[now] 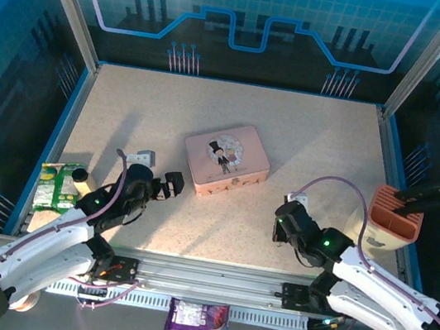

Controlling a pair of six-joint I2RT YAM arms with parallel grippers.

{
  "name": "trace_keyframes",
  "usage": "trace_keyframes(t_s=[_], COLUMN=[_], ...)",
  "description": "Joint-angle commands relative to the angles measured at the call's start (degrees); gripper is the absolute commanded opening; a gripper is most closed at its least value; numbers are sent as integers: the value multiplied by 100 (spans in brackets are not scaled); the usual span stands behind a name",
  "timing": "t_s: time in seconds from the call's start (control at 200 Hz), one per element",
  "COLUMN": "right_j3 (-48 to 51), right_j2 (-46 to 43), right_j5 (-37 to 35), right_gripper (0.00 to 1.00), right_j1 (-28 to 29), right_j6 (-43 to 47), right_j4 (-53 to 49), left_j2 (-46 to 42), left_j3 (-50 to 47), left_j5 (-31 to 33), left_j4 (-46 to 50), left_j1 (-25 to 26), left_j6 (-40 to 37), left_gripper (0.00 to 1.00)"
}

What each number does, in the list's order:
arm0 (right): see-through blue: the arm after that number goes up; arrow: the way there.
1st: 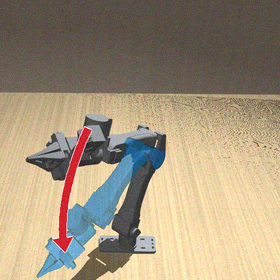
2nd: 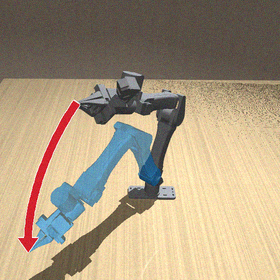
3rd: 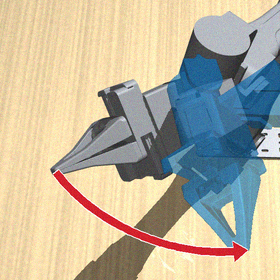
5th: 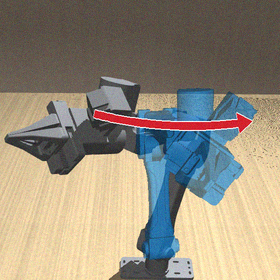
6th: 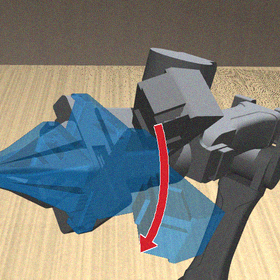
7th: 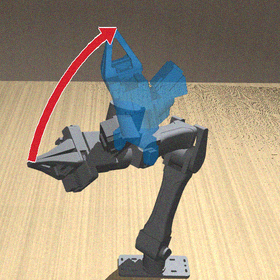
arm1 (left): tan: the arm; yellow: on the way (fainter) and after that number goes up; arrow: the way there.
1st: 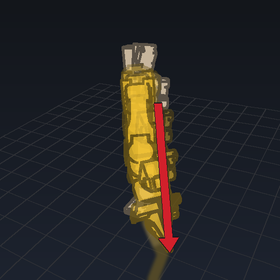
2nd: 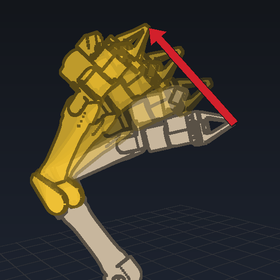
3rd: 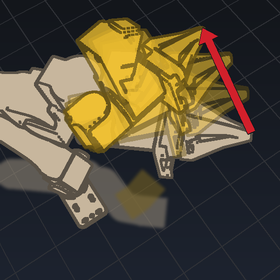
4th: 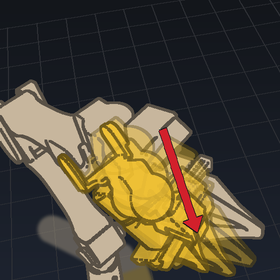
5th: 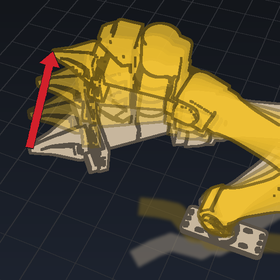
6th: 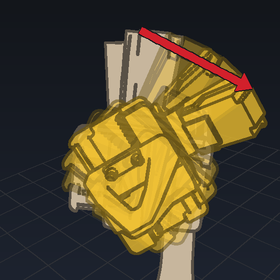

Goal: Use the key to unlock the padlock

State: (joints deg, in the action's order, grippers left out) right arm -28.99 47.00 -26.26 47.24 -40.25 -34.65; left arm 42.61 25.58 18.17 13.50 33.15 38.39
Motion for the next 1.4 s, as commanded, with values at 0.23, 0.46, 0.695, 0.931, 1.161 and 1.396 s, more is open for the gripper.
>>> trace_keyframes(t_s=[0.23, 0.46, 0.695, 0.931, 1.161, 1.396], right_j3=[-91, -168, -95, -284, -309, -342], right_j2=[666, 1336, 1887, 2286, 2365, 2335], right_j5=[613, 967, 1464, 1527, 1697, 1719], right_gripper=[0, 0, 0, 0, 12, 36], right_j1=[-178, -316, -583, -707, -892, -901], right_j6=[-141, -13, 18, 114, 249, 333], right_j4=[255, 573, 1228, 1403, 1487, 1409], left_j2=[-55, -95, -138, -51, -59, -224], left_j3=[-64, -99, -137, -99, -63, -106], left_j5=[-217, -213, -229, -224, -121, -95], left_j4=[146, 149, 121, 87, 356, 746], left_j1=[-39, -41, -37, -45, -46, -45], left_j6=[-119, -70, -97, -105, -183, -113], left_gripper=[99, 99, 99, 99, 99, 99])
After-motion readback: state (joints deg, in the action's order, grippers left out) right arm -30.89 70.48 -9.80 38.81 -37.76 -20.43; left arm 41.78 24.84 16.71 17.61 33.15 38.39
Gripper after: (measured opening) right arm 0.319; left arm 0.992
